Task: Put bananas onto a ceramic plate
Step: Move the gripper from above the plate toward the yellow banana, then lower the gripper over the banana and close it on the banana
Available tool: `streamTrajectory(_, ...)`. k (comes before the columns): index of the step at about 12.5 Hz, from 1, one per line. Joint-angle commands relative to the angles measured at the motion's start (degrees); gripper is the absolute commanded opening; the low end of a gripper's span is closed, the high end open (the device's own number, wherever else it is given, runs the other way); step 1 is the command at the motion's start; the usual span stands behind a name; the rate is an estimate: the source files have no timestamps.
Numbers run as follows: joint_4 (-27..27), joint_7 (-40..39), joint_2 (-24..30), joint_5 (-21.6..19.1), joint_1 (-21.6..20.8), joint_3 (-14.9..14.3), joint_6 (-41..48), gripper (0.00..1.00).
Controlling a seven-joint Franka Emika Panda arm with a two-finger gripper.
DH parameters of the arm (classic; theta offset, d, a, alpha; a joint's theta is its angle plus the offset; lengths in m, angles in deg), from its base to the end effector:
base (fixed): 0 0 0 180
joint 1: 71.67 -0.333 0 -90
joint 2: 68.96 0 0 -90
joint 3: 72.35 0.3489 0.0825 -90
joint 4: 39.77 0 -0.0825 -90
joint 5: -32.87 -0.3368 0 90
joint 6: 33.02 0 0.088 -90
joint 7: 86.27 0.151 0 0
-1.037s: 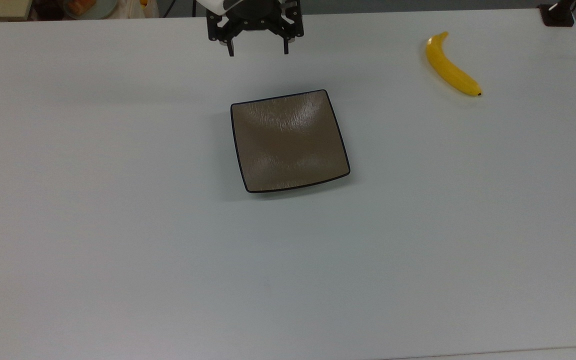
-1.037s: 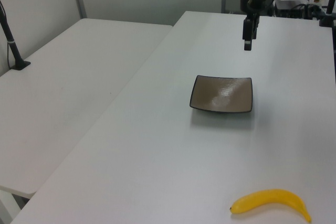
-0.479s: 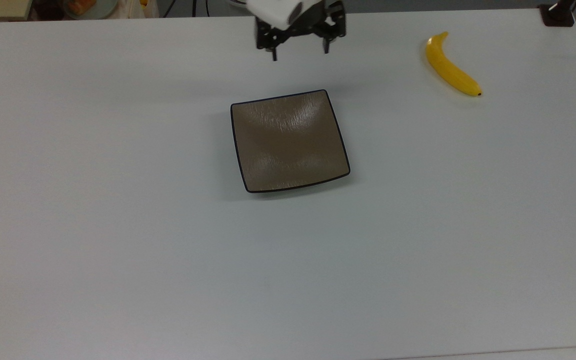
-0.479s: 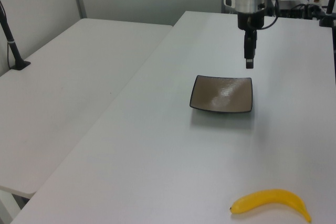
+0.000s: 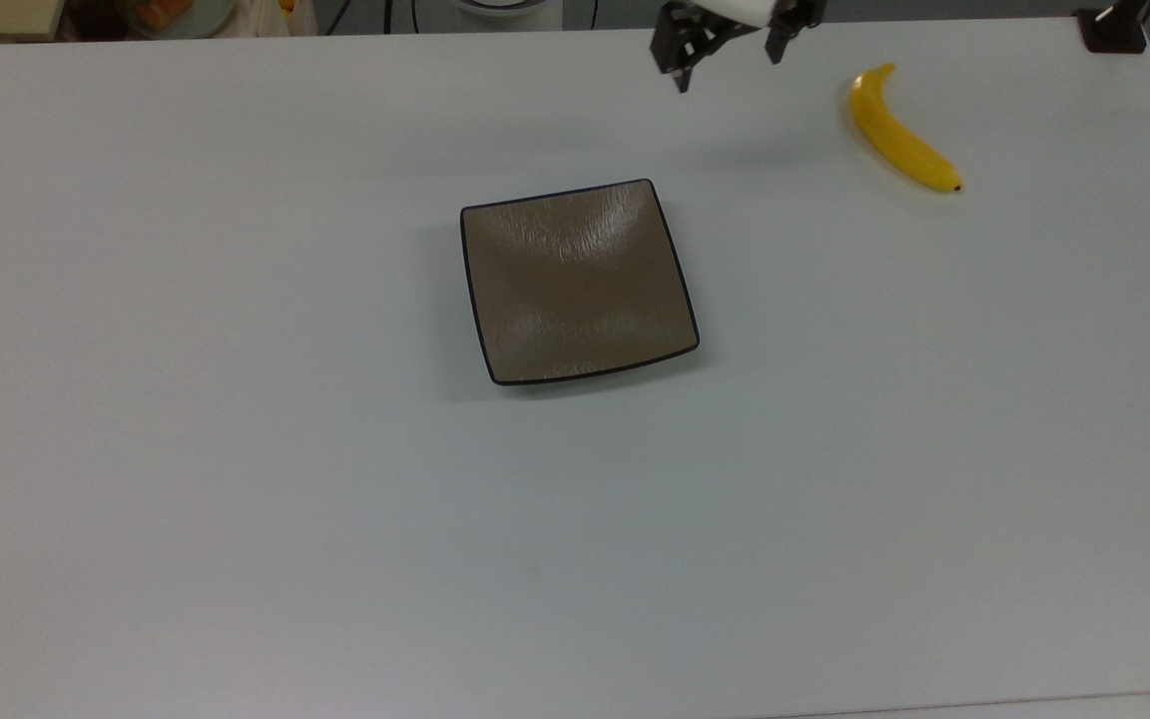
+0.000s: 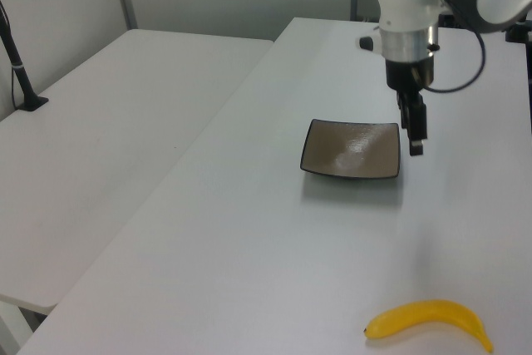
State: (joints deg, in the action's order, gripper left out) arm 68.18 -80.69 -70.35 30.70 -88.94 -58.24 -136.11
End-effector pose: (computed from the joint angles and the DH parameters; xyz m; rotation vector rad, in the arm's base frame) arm 0.4308 0.2673 0.4869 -3.0551 -0.6831 0.1821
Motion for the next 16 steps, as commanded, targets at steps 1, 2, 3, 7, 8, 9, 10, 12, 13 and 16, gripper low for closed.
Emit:
streamTrajectory(1,3.23,3.97,0.86,-1.17,-4.25,2.58,-4.12,1.00)
streamTrajectory(2,4.02,6.69,0.42,-1.17,-5.66,3.45,-6.49,1.00)
streamTrajectory(3,4.63,8.29,-0.11,-1.26,-5.93,4.59,-8.69,1.00)
streamTrajectory(7,5.43,10.84,-4.58,-4.85,-9.27,5.49,-17.13,1.00)
streamTrajectory(8,5.34,11.29,-6.25,-4.95,-9.97,5.75,-17.84,1.00)
streamTrajectory(9,5.43,11.47,-7.31,-5.04,-11.28,6.01,-19.76,1.00)
streamTrajectory(10,5.43,11.82,-8.80,-5.13,-12.25,6.10,-21.44,1.00)
streamTrajectory(12,5.26,13.75,-12.49,-5.04,-14.63,6.10,-24.16,1.00)
streamTrajectory(13,5.08,13.75,-13.72,-4.87,-14.90,6.10,-25.05,1.00)
streamTrajectory(16,4.64,13.84,-17.33,-4.08,-16.39,6.10,-27.77,1.00)
